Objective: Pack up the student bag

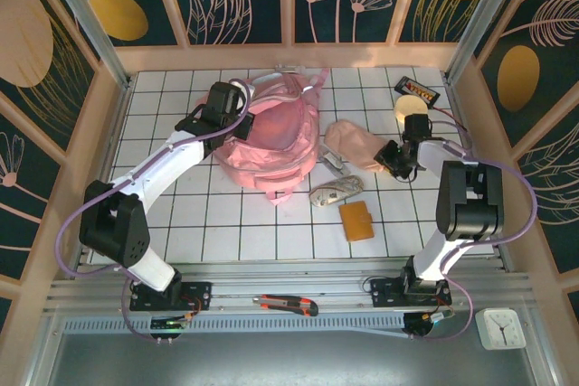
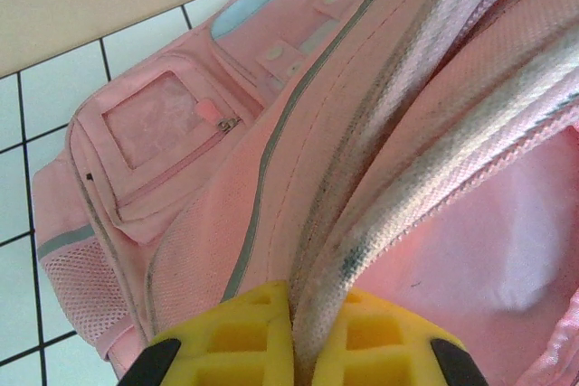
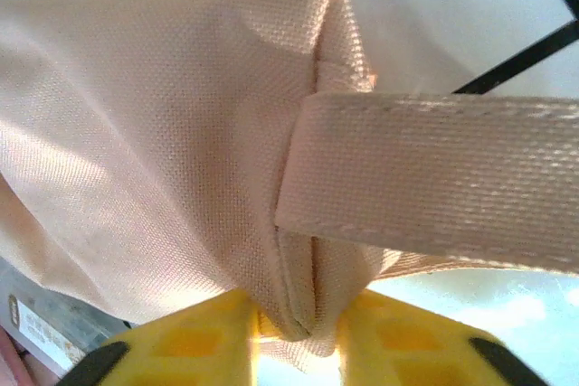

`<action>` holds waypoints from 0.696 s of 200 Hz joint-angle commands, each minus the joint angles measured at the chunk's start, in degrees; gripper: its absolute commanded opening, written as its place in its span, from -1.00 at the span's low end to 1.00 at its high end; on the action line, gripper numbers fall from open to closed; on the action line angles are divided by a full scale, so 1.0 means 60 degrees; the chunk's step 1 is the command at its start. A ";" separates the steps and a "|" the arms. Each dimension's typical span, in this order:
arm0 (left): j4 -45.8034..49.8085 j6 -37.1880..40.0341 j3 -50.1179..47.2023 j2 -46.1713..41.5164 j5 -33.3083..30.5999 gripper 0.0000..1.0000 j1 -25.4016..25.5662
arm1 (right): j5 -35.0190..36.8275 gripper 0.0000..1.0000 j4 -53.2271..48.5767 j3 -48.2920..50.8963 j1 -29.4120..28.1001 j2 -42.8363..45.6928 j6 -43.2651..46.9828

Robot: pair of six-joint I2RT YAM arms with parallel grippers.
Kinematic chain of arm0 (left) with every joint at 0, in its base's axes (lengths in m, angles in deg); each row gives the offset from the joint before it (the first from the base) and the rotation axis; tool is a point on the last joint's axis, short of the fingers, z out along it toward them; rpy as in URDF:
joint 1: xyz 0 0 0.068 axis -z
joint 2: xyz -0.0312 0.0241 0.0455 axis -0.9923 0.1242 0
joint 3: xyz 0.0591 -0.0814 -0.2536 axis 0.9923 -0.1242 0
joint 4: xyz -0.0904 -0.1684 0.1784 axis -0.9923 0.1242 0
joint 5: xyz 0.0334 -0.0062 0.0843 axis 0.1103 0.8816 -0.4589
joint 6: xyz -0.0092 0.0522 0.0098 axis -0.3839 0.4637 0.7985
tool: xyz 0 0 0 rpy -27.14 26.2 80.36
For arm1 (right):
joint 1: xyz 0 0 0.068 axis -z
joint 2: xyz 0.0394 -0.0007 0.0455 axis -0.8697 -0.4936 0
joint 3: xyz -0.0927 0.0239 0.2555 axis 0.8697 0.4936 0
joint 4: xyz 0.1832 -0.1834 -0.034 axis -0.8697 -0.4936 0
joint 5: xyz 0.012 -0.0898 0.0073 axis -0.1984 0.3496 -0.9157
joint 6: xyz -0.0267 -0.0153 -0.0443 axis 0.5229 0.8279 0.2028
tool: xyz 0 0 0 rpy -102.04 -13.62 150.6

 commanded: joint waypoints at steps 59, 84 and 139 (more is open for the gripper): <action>-0.0653 -0.0367 0.0306 -0.0433 0.0052 -1.00 -0.0077 | -0.0551 -1.00 -0.0135 -0.1021 0.0581 0.2543 -0.0049; -0.0667 -0.0404 0.0276 -0.0480 0.0035 -1.00 -0.0078 | -0.1352 -1.00 -0.0533 -0.1545 0.0580 0.3092 -0.0089; -0.0922 -0.0642 0.0131 -0.0764 -0.0197 -1.00 -0.0078 | -0.2687 -1.00 -0.2031 -0.2109 -0.0137 0.3614 -0.0603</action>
